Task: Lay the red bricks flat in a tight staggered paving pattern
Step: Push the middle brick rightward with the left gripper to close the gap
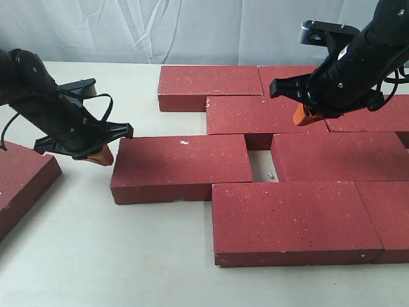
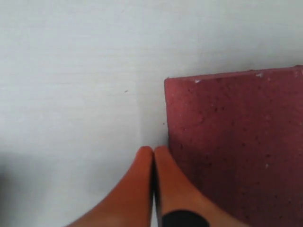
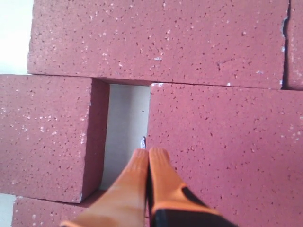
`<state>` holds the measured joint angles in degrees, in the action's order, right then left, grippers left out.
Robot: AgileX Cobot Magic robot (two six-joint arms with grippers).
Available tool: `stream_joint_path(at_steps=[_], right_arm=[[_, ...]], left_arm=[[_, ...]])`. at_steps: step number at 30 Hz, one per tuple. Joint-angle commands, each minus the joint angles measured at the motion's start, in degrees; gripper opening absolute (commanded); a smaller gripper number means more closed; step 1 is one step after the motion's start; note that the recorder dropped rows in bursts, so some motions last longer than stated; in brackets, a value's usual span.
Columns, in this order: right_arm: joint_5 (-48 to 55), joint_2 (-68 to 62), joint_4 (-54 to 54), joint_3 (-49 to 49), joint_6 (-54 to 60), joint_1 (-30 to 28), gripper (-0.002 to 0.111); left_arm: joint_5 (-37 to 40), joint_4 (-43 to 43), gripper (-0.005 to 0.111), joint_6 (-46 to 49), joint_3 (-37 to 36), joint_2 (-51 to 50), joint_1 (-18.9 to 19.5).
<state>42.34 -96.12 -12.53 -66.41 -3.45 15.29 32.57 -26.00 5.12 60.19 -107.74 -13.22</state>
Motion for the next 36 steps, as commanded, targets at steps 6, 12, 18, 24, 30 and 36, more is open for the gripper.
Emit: stream_joint_path(at_steps=[6, 12, 18, 24, 30, 36], right_arm=[[-0.9, 0.5, 0.4, -0.3, 0.3, -0.2, -0.001], [-0.9, 0.5, 0.4, -0.3, 0.3, -0.2, -0.001], [-1.1, 0.5, 0.6, -0.3, 0.3, -0.2, -0.001], [-1.1, 0.5, 0.6, -0.3, 0.3, -0.2, -0.001], [-1.1, 0.5, 0.6, -0.3, 0.3, -0.2, -0.001], [-1.1, 0.5, 0.6, -0.3, 0.3, -0.2, -0.001]], left_arm=[[-0.4, -10.6, 0.000, 9.6, 0.4, -1.5, -1.1], [-0.7, -21.0, 0.000, 18.4, 0.4, -2.2, -2.6], [-0.4, -25.1, 0.000, 19.6, 0.4, -2.2, -3.0], [0.0, -25.4, 0.000, 19.6, 0.4, -2.2, -3.6], [0.4, -25.4, 0.000, 19.6, 0.4, -2.2, -4.0], [0.4, -25.5, 0.000, 19.6, 0.4, -2.2, -5.0]])
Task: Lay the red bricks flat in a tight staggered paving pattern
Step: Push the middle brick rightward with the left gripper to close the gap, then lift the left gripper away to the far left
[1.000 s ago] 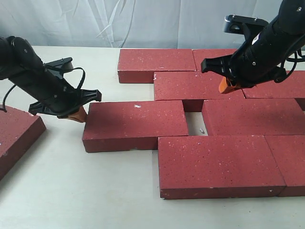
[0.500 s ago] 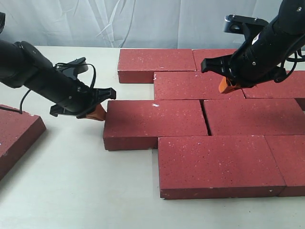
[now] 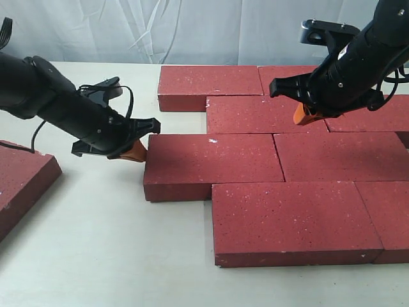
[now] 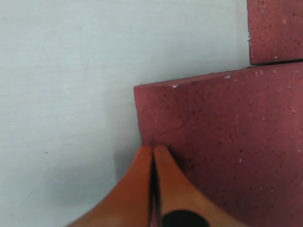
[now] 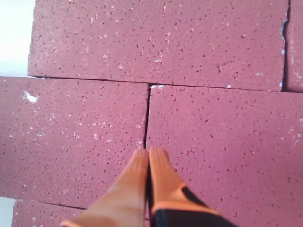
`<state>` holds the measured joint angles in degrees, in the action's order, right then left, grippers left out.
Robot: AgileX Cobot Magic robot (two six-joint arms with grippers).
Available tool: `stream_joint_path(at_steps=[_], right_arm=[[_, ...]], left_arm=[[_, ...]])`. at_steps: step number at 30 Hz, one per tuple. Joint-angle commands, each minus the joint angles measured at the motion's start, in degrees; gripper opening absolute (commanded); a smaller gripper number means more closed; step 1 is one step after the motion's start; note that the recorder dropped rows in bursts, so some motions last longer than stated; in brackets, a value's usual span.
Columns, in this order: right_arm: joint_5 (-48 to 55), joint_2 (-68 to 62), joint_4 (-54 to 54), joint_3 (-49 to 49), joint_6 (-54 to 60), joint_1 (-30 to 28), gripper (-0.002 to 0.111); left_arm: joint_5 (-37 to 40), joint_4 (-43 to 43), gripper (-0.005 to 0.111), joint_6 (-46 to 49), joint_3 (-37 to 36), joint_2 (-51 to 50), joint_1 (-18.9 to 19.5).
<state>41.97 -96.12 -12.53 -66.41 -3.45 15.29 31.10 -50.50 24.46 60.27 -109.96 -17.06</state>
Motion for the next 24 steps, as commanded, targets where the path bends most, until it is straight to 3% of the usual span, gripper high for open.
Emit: stream_joint_path(at_steps=[1, 7, 13, 21, 24], right_arm=[[-0.7, 0.5, 0.6, -0.3, 0.3, -0.2, -0.001], [-0.7, 0.5, 0.4, -0.3, 0.3, -0.2, -0.001], [-0.5, 0.5, 0.5, -0.3, 0.3, -0.2, -0.001], [-0.5, 0.5, 0.5, -0.3, 0.3, -0.2, -0.001], [-0.4, 0.5, 0.5, -0.3, 0.3, -0.2, -0.001]], left_arm=[[1.8, -1.0, 0.000, 0.2, 0.3, 0.0, -1.3], [2.0, 4.5, 0.000, 0.2, 0.4, 0.0, -0.8], [5.3, 8.7, 0.000, -0.3, 2.7, 0.7, 2.7], [6.3, 13.3, 0.000, -1.6, 3.5, 12.0, 11.7], [6.7, 22.2, 0.000, -7.5, 3.5, 14.7, 15.2]])
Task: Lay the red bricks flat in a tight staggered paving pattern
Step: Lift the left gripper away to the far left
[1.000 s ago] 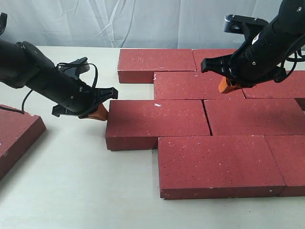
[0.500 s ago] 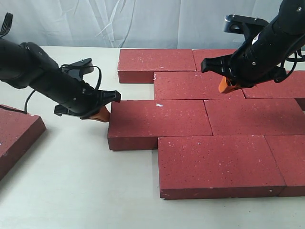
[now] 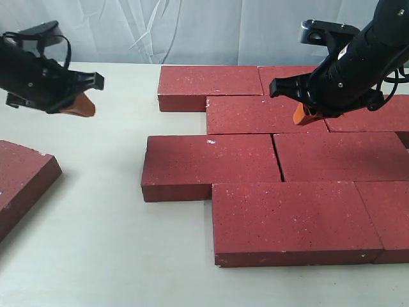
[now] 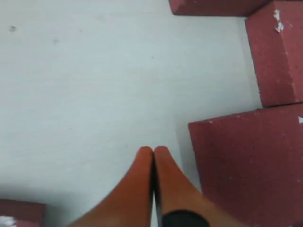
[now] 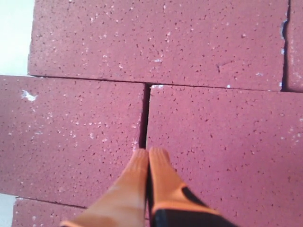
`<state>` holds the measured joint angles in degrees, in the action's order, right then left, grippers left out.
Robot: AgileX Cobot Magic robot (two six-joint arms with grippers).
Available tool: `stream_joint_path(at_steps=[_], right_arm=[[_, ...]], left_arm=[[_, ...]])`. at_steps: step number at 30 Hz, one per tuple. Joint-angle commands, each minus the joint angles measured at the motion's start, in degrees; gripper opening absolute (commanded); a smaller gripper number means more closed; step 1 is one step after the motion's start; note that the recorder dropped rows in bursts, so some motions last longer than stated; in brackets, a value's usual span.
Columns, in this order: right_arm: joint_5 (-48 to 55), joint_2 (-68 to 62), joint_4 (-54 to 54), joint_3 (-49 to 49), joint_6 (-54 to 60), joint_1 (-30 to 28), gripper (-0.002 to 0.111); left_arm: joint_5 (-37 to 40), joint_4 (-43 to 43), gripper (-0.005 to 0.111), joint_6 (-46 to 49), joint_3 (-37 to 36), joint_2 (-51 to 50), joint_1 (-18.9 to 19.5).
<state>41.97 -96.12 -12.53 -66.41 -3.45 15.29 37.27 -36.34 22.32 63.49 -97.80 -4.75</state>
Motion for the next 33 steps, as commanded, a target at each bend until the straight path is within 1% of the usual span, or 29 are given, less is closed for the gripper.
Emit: stream_joint_path(at_steps=[1, 2, 3, 4, 5, 7, 11, 15, 19, 25, 33], right_arm=[[-0.4, 0.5, 0.5, -0.3, 0.3, -0.2, -0.001], [-0.4, 0.5, 0.5, -0.3, 0.3, -0.2, -0.001], [-0.5, 0.5, 0.5, -0.3, 0.3, -0.2, -0.001], [-0.5, 0.5, 0.5, -0.3, 0.3, -0.2, -0.001], [-0.5, 0.5, 0.5, -0.3, 0.3, -0.2, -0.001], [-0.5, 0.5, 0.5, -0.3, 0.3, -0.2, -0.001], [-0.3, 0.5, 0.5, -0.3, 0.3, -0.2, -0.001], [-0.3, 0.5, 0.5, -0.3, 0.3, -0.2, -0.001], [-0.3, 0.5, 0.5, -0.3, 0.3, -0.2, -0.001], [-0.2, 0.5, 0.5, -0.3, 0.3, -0.2, -0.001], [-0.2, 0.5, 0.5, -0.3, 0.3, -0.2, -0.001]], left_arm=[[1.8, 17.3, 0.000, -12.4, 0.3, 3.2, 3.5], [3.1, 25.0, 0.000, -18.3, 0.3, 3.5, 3.5], [6.2, 34.5, 0.000, -25.6, 0.3, 3.8, 3.5], [8.8, 39.2, 0.000, -28.8, 0.4, 3.9, 3.4], [12.0, 42.2, 0.000, -29.6, 0.4, 3.9, 3.4], [14.1, 43.0, 0.000, -29.6, 0.4, 3.9, 3.4], [15.8, 44.2, 0.000, -28.0, -0.4, 3.8, 3.4], [13.9, 47.7, 0.000, -28.9, -2.3, 3.7, 4.0], [13.4, 47.4, 0.000, -29.2, -2.4, 2.7, 4.7], [12.8, 47.2, 0.000, -29.2, -2.4, -1.7, 5.2], [8.4, 46.8, 0.000, -29.2, -2.4, -4.8, 5.2]])
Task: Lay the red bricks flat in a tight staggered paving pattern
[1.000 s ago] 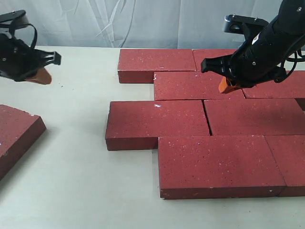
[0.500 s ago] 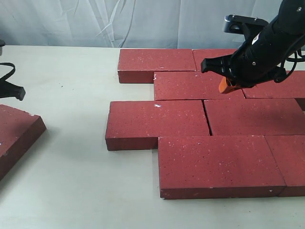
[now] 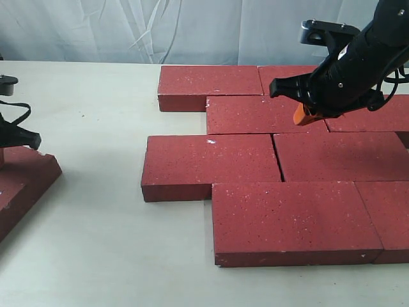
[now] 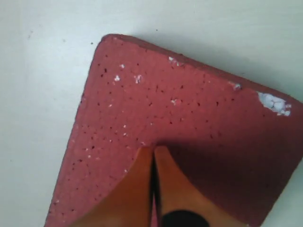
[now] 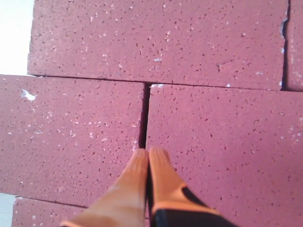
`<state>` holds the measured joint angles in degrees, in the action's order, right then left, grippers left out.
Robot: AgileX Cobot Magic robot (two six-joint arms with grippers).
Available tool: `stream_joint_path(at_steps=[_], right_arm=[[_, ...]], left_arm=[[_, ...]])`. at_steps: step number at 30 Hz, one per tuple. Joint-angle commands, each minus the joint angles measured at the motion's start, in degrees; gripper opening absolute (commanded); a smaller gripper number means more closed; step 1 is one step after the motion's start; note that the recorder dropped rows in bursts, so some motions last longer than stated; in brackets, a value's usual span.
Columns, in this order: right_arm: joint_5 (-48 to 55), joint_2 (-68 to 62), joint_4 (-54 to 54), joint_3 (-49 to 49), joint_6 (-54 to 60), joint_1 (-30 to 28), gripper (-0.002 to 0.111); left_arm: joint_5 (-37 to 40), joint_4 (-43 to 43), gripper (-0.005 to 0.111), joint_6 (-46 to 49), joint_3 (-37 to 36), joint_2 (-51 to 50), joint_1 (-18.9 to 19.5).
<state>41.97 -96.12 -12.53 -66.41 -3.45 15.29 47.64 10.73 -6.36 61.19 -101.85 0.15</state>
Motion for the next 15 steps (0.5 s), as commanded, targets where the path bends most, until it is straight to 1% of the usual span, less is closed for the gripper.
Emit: stream_joint_path(at_steps=[1, 4, 7, 11, 15], right_arm=[[-0.2, 0.5, 0.5, -0.3, 0.3, -0.2, -0.001], [-0.2, 0.5, 0.5, -0.3, 0.3, -0.2, -0.001], [-0.2, 0.5, 0.5, -0.3, 0.3, -0.2, -0.001], [-0.2, 0.5, 0.5, -0.3, 0.3, -0.2, -0.001], [-0.3, 0.5, 0.5, -0.3, 0.3, -0.2, -0.001]], left_arm=[[-2.5, -0.2, 0.000, -0.5, -0.1, -0.9, 0.3], [-5.5, -1.6, 0.000, -0.5, -0.1, -2.0, 0.3], [-8.4, -4.7, 0.000, 1.0, -0.1, -3.3, 0.3], [-10.9, -10.4, 0.000, 7.1, -0.1, -4.3, 0.3], [-13.3, -17.5, 0.000, 16.3, -0.1, -4.4, 0.3]])
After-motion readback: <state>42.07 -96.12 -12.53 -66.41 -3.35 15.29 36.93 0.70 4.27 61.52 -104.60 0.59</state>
